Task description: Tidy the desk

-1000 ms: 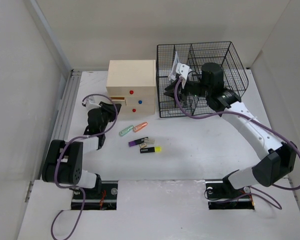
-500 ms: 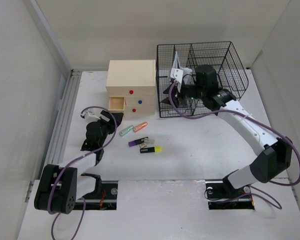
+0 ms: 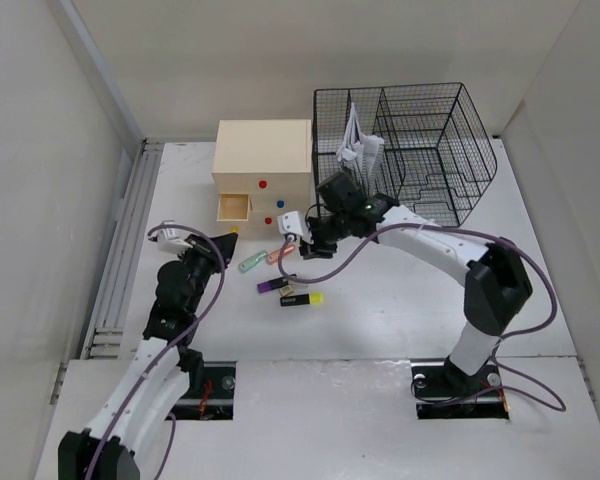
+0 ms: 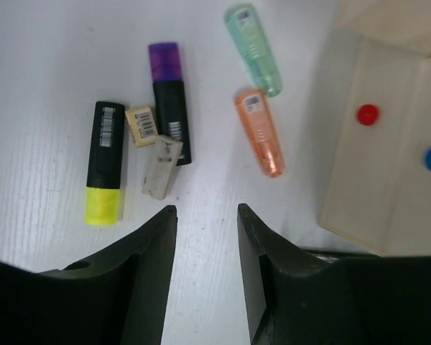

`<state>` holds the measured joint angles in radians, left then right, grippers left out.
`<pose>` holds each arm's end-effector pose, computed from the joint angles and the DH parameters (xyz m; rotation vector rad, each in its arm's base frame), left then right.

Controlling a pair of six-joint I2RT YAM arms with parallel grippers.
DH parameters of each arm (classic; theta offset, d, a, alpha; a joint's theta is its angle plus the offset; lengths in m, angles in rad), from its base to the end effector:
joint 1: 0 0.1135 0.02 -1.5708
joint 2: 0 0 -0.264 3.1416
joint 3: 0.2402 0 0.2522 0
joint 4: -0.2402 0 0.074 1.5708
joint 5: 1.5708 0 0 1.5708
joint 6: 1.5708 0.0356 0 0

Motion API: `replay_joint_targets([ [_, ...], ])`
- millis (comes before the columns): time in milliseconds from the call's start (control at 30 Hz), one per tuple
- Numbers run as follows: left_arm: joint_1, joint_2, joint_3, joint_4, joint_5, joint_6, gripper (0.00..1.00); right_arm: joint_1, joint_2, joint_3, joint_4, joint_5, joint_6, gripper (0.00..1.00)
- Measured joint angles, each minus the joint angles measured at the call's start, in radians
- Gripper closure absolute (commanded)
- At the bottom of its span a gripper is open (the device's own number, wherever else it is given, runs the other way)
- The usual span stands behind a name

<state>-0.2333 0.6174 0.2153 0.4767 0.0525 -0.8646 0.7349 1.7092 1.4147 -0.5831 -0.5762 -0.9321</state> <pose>0.1580 -0.0395 0.2338 -0.4441 1.5027 -0.9157 0.2649 0.2656 0.2814 -1.8969 1.3850 0.6057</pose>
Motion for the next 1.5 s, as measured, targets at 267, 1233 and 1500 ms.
replay_joint_targets([
  [267, -0.034, -0.150, 0.286, -0.340, -0.026, 0.080, 0.82, 0.061, 0.146, 0.001, -0.042, 0.104, -0.032, 0.53],
  [1233, -0.028, -0.165, 0.512, -0.646, -0.005, 0.483, 0.19, 0.150, 0.311, 0.076, -0.091, 0.269, 0.035, 1.00],
  [1500, -0.027, -0.171, 0.512, -0.646, -0.012, 0.487, 0.19, 0.150, 0.293, 0.108, -0.092, 0.301, 0.058, 1.00],
])
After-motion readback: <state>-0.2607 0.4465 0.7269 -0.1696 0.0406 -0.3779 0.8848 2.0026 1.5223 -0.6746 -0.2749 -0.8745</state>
